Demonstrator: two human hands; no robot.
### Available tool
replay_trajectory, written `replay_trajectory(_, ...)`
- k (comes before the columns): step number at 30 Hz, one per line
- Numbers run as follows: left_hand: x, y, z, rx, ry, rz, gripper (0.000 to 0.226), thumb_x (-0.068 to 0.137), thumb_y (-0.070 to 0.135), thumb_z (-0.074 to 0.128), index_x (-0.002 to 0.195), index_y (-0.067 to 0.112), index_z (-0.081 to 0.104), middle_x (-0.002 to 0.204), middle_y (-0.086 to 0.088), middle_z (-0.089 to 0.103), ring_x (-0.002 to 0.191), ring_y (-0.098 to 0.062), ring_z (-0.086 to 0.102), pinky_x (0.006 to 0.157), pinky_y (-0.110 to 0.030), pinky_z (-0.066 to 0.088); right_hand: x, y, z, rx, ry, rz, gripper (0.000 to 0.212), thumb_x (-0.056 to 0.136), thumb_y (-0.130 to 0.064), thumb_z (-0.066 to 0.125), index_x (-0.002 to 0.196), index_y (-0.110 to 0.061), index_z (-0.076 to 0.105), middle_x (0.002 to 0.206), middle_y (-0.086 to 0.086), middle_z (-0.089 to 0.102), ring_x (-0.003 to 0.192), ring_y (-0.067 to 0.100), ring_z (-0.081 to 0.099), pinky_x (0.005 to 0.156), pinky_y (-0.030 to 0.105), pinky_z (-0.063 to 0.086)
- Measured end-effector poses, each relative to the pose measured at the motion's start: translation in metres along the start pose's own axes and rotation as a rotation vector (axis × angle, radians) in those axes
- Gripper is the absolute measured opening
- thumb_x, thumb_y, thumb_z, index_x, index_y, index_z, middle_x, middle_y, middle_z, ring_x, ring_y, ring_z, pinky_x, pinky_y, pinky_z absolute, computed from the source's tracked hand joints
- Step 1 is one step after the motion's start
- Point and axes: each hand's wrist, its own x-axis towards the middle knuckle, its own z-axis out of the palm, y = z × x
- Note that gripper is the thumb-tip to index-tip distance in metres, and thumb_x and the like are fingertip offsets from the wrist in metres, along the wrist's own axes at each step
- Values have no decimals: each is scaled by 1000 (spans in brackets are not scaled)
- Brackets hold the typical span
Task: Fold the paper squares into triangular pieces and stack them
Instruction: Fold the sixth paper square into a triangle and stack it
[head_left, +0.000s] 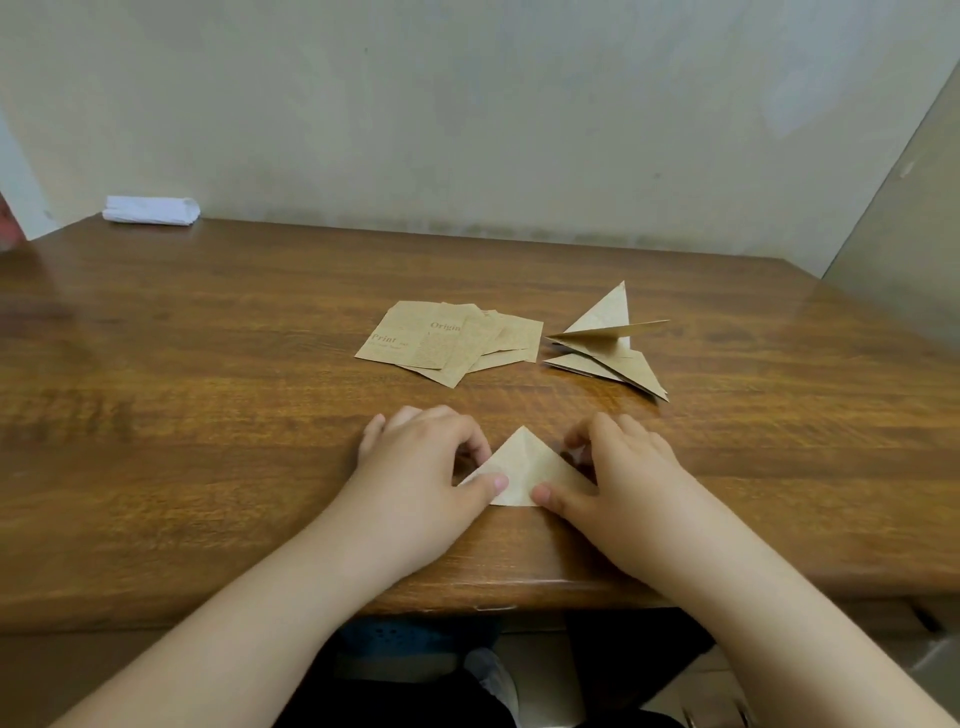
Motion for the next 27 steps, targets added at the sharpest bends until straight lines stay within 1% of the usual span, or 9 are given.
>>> replay_trajectory(3, -1, 2, 2, -141, 70, -32, 10, 86, 38, 61, 78, 33, 56, 91, 18, 57, 98, -4, 50, 88, -28, 43, -4, 11, -1, 114, 43, -65, 38, 86, -50, 57, 120, -34, 49, 110, -16, 47, 104, 4, 44, 84, 18, 40)
replay_trajectory(6, 3, 2, -6, -285, 87, -30, 10, 84, 32, 65, 76, 31, 59, 79, 13, 62, 77, -1, 56, 65, -13, 43, -5, 18, -9, 307, 72, -148, 7, 92, -39, 53, 97, -40, 58, 96, -20, 57, 89, -1, 52, 69, 13, 42)
replay_trajectory(10, 27, -4, -24, -390, 164, -12, 4, 85, 26, 66, 86, 27, 63, 73, 5, 64, 65, -2, 55, 57, -8, 41, 13, 17, -28, 489, 296, -269, 21, 88, -25, 64, 99, -44, 62, 79, -17, 66, 77, -5, 59, 66, 9, 46)
replay_trajectory(12, 48, -15, -34, -303, 236, -11, 9, 83, 24, 69, 89, 27, 63, 77, 9, 62, 65, -1, 54, 57, -7, 40, 34, 19, -44, 547, 456, -257, 27, 87, -21, 66, 103, -40, 61, 81, -9, 67, 70, 2, 62, 66, 17, 51)
replay_trajectory(16, 81, -39, -41, 4, 198, -40, 13, 82, 29, 69, 92, 27, 62, 101, 11, 57, 93, -10, 55, 71, -23, 37, 84, 28, -59, 383, 566, -133, 16, 91, -19, 60, 103, -29, 64, 105, -5, 63, 75, 12, 61, 66, 25, 42)
replay_trajectory(19, 88, -50, -33, 81, 155, -29, 25, 85, 38, 64, 107, 28, 59, 122, 9, 53, 117, -13, 47, 92, -25, 35, 110, 36, -54, 176, 441, 60, 23, 96, -17, 49, 109, -22, 67, 115, 6, 61, 88, 21, 58, 74, 28, 43)
replay_trajectory(22, 87, -56, -24, 132, 31, -47, 48, 88, 48, 56, 131, 32, 44, 140, 9, 44, 129, -11, 39, 115, -38, 23, 119, 47, -36, 28, 363, 132, 28, 96, -11, 45, 109, -18, 68, 111, 6, 56, 99, 26, 55, 78, 30, 44)
replay_trajectory(24, 89, -60, -20, 177, -17, -42, 55, 87, 54, 53, 136, 35, 36, 143, 12, 42, 132, -8, 36, 119, -42, 11, 119, 54, -19, 48, 375, 130, 28, 93, -9, 45, 104, -16, 70, 103, 2, 49, 100, 24, 49, 80, 29, 38)
replay_trajectory(27, 95, -63, -18, 234, 23, -31, 58, 84, 59, 52, 135, 35, 38, 140, 15, 45, 130, -8, 39, 118, -44, 15, 115, 53, -8, -52, 373, 201, 25, 93, -19, 47, 101, -28, 68, 124, -3, 48, 118, 24, 35, 94, 34, 29)
